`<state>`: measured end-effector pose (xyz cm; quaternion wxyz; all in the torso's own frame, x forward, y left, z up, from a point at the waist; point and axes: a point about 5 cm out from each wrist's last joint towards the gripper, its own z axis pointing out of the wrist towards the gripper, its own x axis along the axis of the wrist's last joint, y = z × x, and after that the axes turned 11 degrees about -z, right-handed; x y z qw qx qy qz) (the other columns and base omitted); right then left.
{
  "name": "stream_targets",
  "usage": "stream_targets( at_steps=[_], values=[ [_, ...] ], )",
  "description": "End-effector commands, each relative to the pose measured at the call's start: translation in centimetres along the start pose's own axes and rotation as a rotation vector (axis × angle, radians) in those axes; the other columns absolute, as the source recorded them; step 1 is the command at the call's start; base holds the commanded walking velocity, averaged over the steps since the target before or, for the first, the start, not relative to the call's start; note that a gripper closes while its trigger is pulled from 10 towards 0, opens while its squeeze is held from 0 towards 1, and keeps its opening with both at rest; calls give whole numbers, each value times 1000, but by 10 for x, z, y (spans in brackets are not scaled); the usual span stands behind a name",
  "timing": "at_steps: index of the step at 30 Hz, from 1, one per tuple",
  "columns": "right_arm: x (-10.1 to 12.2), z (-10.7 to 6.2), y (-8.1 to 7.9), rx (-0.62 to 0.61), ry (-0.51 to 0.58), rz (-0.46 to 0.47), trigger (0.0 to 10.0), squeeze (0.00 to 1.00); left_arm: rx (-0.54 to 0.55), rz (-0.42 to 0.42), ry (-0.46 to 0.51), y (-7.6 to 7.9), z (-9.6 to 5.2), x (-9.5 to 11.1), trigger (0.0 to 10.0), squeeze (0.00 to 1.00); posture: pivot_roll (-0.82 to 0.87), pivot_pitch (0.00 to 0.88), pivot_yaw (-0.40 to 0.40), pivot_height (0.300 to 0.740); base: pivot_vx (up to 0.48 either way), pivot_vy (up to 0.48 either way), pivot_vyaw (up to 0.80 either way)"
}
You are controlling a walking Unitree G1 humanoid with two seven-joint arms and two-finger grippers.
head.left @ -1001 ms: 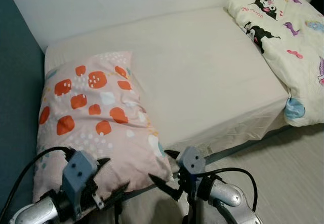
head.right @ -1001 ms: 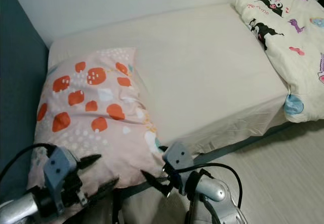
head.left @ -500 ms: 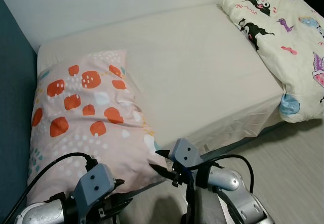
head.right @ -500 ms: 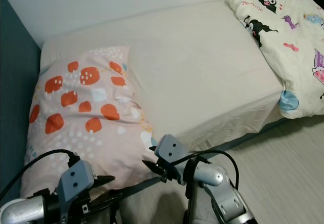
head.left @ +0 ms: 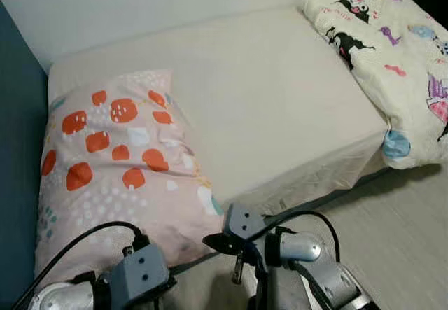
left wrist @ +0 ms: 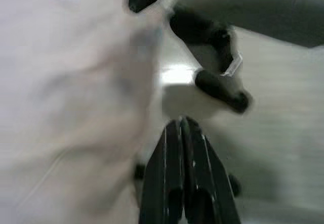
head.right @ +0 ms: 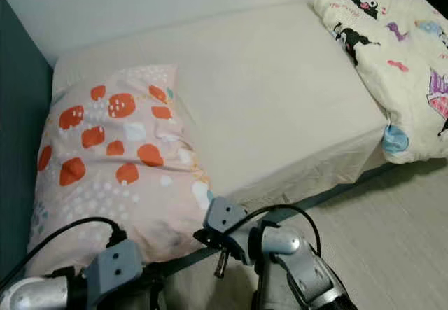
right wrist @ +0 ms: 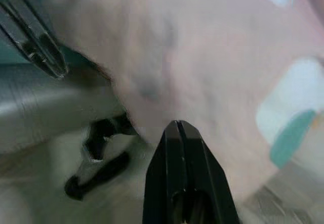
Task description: Clean up the room
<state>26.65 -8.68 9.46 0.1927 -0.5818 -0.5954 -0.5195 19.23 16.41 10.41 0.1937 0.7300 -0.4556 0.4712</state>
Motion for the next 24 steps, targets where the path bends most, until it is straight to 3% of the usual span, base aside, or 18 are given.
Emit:
stream_targets(
  at_steps=[1, 2, 5, 10, 14, 19, 24],
  values=[
    [-13, 8, -3, -5, -63, -29, 3686, 0, 45, 13, -50, 1, 13, -12, 10000, 0, 0, 244, -50, 567, 0, 0, 0],
    [-20, 15, 2, -39, -106, -66, 10000, 0, 104, 10, -59, -3, 26, -16, 10000, 0, 0, 247, -54, 567, 0, 0, 0],
    [-30, 26, 13, -97, -171, -116, 10000, 0, 174, 29, -79, -8, 50, -24, 10000, 0, -6, 253, -61, 567, 0, 0, 0],
    [-33, 30, 23, -133, -206, -146, 10000, 0, 248, 67, -88, -17, 60, -26, 10000, 0, -10, 261, -66, 567, 0, 0, 0],
    [-33, 30, 23, -133, -206, -146, 10000, 0, 248, 67, -88, -17, 60, -26, 10000, 0, -10, 261, -66, 567, 0, 0, 0],
    [-18, 41, 47, -211, -185, -255, 10000, 0, 436, 217, -138, -52, 59, -30, 10000, 0, -3, 284, -71, 567, 0, 0, 0],
    [-7, 48, 59, -244, -145, -306, 10000, 0, 560, 181, -123, -74, 57, -30, 10000, 0, -1, 293, -73, 567, 0, 0, 0]
  ],
)
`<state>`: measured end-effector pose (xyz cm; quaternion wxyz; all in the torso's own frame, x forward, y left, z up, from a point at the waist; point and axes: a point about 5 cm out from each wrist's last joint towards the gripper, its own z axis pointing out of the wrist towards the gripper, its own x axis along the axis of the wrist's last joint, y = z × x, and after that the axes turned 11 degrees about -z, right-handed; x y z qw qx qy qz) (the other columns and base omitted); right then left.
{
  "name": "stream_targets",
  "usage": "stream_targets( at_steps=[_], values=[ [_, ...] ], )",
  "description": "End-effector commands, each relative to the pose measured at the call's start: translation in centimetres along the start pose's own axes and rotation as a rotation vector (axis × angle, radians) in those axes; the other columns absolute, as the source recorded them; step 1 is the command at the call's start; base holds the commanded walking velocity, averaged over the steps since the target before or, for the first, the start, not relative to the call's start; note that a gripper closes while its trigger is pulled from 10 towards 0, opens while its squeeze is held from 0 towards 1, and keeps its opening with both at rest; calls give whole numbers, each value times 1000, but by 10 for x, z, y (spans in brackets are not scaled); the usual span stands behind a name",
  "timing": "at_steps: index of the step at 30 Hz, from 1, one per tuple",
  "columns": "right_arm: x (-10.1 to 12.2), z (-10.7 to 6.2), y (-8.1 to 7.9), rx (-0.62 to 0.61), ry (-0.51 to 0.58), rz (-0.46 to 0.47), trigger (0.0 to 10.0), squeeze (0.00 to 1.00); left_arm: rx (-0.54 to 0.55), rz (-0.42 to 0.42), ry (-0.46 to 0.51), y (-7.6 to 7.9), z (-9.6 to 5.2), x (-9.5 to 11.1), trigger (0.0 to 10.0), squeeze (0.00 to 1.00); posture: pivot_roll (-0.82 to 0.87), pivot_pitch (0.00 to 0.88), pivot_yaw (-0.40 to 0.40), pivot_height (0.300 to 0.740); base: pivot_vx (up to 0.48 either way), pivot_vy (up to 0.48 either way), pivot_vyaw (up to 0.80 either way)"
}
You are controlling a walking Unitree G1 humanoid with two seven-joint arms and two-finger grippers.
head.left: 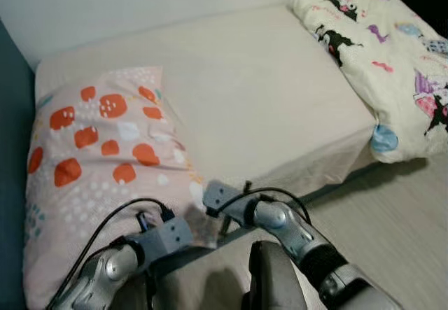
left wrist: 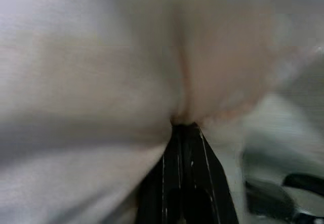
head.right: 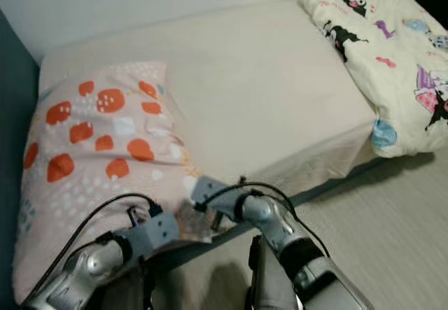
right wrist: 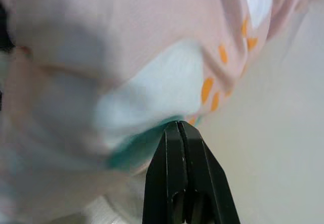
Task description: Clean up the room
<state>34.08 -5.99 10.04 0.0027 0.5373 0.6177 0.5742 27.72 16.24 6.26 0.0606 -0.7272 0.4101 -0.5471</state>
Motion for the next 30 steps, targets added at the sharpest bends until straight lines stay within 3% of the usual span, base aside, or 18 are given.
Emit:
stream_targets(
  at_steps=[1, 8, 10, 12, 19, 22, 24, 26, 27, 29, 30],
  values=[
    [-4, 0, 0, 1, -12, -14, 10000, 0, 105, -36, -32, -18, 1, -9, 10000, 0, 1, 301, -76, 567, 0, 0, 0],
    [-5, 2, 19, -20, -64, -96, 10000, 0, 181, 17, -18, -42, 16, -2, 10000, 0, 5, 310, -79, 567, 0, 0, 0],
    [-7, 2, 26, -30, -95, -118, 10000, 0, 194, 41, -17, -49, 22, 1, 10000, 0, 5, 314, -79, 567, 0, 0, 0],
    [-12, -1, 43, -72, -168, -165, 10000, 0, 232, 96, -23, -64, 36, 10, 10000, 0, 3, 318, -80, 567, 0, 0, 0],
    [-21, -9, 66, -146, -277, -232, 10000, 0, 298, 177, -44, -82, 51, 24, 10000, 0, -1, 324, -83, 567, 0, 0, 0],
    [-20, -14, 84, -234, -307, -230, 10000, 0, 364, 239, -39, -100, 54, 39, 10000, 0, -6, 325, -87, 567, 0, 0, 0],
    [-16, -18, 100, -319, -309, -214, 10000, 0, 461, 287, -32, -125, 54, 56, 10000, 0, -9, 326, -87, 567, 0, 0, 0],
    [-13, -19, 106, -353, -300, -206, 10000, 0, 521, 300, -15, -139, 51, 66, 10000, 0, -12, 324, -87, 567, 0, 0, 0],
    [-13, -19, 106, -353, -300, -206, 10000, 0, 521, 300, -15, -139, 51, 66, 10000, 0, -12, 324, -87, 567, 0, 0, 0],
    [-9, -18, 107, -390, -261, -163, 10000, 0, 620, 335, 12, -163, 45, 85, 10000, 0, -9, 326, -88, 567, 0, 0, 0],
    [-9, -18, 107, -390, -261, -163, 10000, 0, 620, 335, 12, -163, 45, 85, 10000, 0, -9, 326, -88, 567, 0, 0, 0]
  ],
)
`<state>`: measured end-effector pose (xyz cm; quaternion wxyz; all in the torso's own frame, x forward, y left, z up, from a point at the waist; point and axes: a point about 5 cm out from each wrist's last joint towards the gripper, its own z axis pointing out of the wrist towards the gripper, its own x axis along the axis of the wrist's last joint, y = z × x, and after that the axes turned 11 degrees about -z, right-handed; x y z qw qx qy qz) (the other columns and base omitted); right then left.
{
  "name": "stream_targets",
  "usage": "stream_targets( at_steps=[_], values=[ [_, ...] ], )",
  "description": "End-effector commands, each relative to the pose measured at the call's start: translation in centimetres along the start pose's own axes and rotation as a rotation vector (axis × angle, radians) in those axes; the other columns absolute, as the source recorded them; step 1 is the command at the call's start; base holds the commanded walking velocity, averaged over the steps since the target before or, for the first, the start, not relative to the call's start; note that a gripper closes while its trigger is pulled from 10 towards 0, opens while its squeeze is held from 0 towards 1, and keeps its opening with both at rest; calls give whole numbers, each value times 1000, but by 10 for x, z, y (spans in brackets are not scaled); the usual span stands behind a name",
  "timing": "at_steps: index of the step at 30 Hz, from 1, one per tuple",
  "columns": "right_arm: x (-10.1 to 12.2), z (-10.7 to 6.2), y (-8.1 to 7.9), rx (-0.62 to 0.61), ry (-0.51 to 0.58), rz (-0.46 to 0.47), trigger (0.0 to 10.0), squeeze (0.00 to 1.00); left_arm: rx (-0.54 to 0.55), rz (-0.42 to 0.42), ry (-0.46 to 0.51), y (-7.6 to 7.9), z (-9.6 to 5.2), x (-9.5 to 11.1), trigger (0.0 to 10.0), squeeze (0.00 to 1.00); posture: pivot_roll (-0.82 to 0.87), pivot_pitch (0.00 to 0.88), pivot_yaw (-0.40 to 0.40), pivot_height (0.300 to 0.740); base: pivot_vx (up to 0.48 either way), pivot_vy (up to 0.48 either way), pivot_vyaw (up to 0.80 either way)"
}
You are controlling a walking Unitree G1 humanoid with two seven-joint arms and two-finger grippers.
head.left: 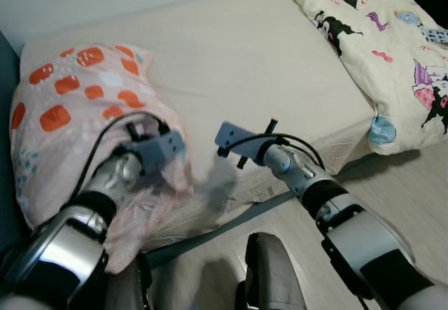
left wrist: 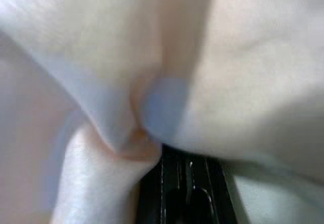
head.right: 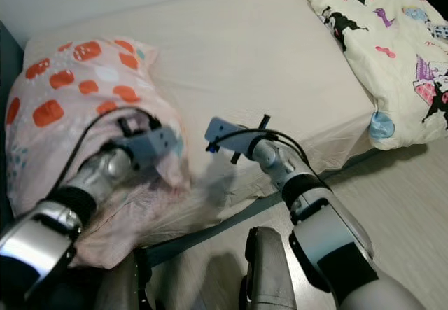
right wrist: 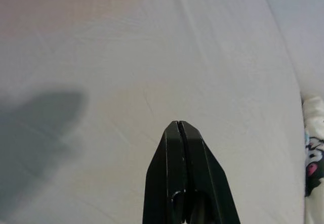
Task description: Clean up the room
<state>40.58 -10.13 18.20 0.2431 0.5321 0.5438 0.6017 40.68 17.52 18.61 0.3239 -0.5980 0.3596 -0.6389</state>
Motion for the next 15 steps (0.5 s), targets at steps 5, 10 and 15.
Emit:
stream_targets(
  at_steps=[5, 10, 15],
  values=[
    [2, -1, -9, 7, 41, 83, 10000, 0, 106, 48, -30, -29, 3, -8, 10000, 0, -5, 326, -87, 567, 0, 0, 0],
    [10, -1, -24, 42, 104, 106, 10000, 0, 111, 63, -12, -29, 3, -7, 10000, 0, -7, 327, -77, 567, 0, 0, 0],
    [18, -2, -36, 62, 163, 157, 10000, 0, -162, -71, -7, 6, -10, -23, 10000, 0, -4, 327, -67, 567, 0, 0, 0]
  ],
)
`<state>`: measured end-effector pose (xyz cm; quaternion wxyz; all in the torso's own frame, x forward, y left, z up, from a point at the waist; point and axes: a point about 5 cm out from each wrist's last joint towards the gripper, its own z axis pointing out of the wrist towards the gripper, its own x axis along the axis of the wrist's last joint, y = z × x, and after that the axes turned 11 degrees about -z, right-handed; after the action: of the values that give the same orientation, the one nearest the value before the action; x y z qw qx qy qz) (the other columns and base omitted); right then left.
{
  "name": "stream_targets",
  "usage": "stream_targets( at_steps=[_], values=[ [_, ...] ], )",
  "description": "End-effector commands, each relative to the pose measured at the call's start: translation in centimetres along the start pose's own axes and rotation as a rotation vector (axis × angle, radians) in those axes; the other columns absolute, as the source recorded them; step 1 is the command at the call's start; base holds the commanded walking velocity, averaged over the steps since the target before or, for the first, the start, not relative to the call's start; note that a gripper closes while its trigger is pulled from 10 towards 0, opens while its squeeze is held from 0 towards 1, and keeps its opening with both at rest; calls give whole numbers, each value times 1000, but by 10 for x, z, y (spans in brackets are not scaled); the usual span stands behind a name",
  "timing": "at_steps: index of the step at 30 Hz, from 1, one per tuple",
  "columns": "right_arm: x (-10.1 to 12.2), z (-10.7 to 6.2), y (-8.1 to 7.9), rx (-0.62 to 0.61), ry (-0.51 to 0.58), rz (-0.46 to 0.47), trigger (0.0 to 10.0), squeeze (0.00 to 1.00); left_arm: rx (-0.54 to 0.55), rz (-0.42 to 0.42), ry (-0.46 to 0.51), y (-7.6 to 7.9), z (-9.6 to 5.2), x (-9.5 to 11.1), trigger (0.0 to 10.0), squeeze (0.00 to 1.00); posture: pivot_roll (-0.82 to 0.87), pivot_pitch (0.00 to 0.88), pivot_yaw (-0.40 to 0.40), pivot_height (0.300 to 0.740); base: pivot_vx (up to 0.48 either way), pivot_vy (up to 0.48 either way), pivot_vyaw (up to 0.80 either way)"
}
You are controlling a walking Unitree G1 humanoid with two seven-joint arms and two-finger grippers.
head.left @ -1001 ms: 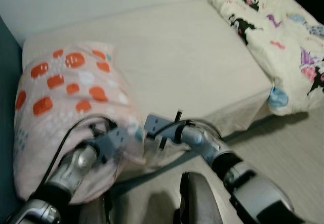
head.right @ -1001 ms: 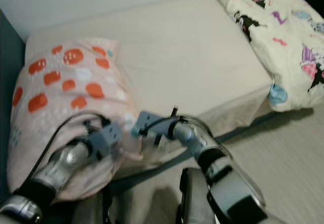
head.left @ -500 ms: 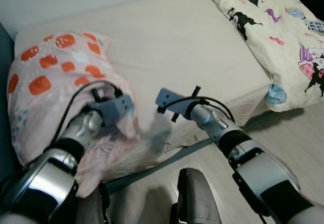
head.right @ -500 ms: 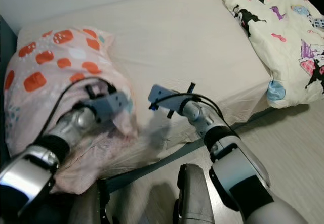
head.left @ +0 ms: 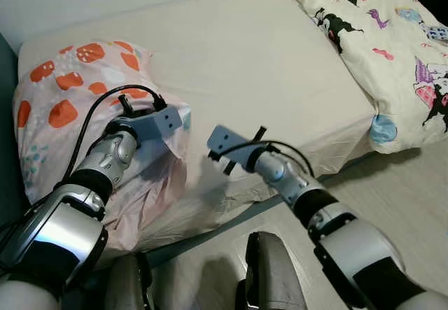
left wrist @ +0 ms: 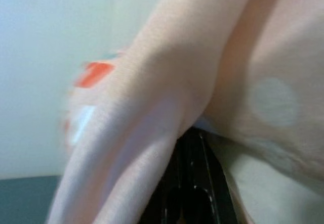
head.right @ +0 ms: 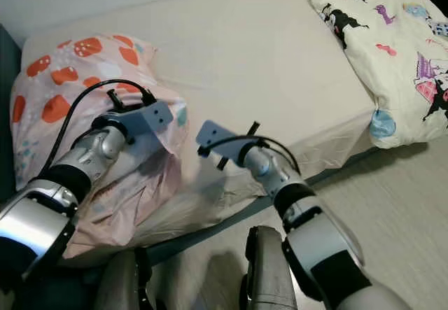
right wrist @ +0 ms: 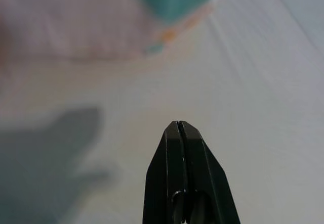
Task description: Clean up the room
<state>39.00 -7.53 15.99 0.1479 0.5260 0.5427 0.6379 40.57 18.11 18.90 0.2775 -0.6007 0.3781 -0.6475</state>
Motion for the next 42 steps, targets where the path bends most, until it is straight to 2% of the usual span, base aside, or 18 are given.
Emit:
stream_targets(
  at_steps=[1, 4, 7, 9, 14, 18, 22, 23, 26, 28, 32, 33, 35, 37, 38, 39, 41, 42],
  values=[
    [0, -2, -6, 3, 30, 52, 10000, 0, -177, -30, -57, 22, -16, -29, 10000, 0, -3, 327, -66, 567, 0, 0, 0],
    [1, -2, -7, 4, 40, 66, 10000, 0, -227, -18, -57, 27, -21, -34, 10000, 0, -3, 326, -66, 567, 0, 0, 0],
    [5, -3, -12, 12, 92, 109, 10000, 0, -473, -35, -100, 41, -50, -69, 10000, 0, 9, 320, -66, 567, 0, 0, 0],
    [5, -3, -12, 12, 92, 109, 10000, 0, -473, -35, -100, 41, -50, -69, 10000, 0, 9, 320, -66, 567, 0, 0, 0],
    [7, -5, -13, 2, 141, 165, 10000, 0, -631, -42, -144, 35, -82, -100, 10000, 0, 13, 316, -62, 567, 0, 0, 0],
    [8, -7, -13, 4, 175, 196, 10000, 0, -601, -64, -167, 13, -88, -108, 10000, 0, 16, 315, -61, 567, 0, 0, 0],
    [8, -10, -13, 17, 211, 242, 10000, 0, -542, -167, -134, -9, -88, -104, 10000, 0, 18, 314, -60, 567, 0, 0, 0],
    [8, -11, -14, 36, 227, 273, 10000, 0, -494, -211, -103, -25, -86, -99, 10000, 0, 19, 313, -60, 567, 0, 0, 0],
    [8, -12, -15, 54, 242, 302, 10000, 0, -450, -216, -76, -37, -84, -95, 10000, 0, 20, 314, -61, 567, 0, 0, 0],
    [5, -14, -15, 60, 253, 358, 10000, 0, -358, -277, 3, -57, -77, -78, 10000, 0, 27, 312, -60, 567, 0, 0, 0],
    [4, -14, -15, 58, 249, 376, 10000, 0, -361, -336, 64, -57, -74, -67, 10000, 0, 28, 311, -58, 567, 0, 0, 0],
    [3, -15, -16, 61, 244, 380, 10000, 0, -387, -412, 122, -52, -73, -55, 10000, 0, 29, 312, -56, 567, 0, 0, 0],
    [3, -15, -16, 61, 244, 380, 10000, 0, -387, -412, 122, -52, -73, -55, 10000, 0, 29, 312, -56, 567, 0, 0, 0],
    [2, -15, -15, 62, 248, 427, 10000, 0, -481, -765, 293, -33, -78, -20, 10000, 0, 25, 309, -54, 567, 0, 0, 0],
    [2, -15, -15, 62, 248, 427, 10000, 0, -481, -765, 293, -33, -78, -20, 10000, 0, 25, 309, -54, 567, 0, 0, 0],
    [2, -15, -13, 61, 260, 463, 10000, 0, -477, -960, 394, -35, -80, -5, 10000, 0, 23, 307, -55, 567, 0, 0, 0],
    [2, -15, -13, 61, 260, 463, 10000, 0, -477, -960, 394, -35, -80, -5, 10000, 0, 23, 307, -55, 567, 0, 0, 0],
    [2, -15, -11, 60, 270, 484, 10000, 0, -446, -1118, 493, -45, -80, 5, 10000, 0, 22, 305, -55, 567, 0, 0, 0]
  ],
)
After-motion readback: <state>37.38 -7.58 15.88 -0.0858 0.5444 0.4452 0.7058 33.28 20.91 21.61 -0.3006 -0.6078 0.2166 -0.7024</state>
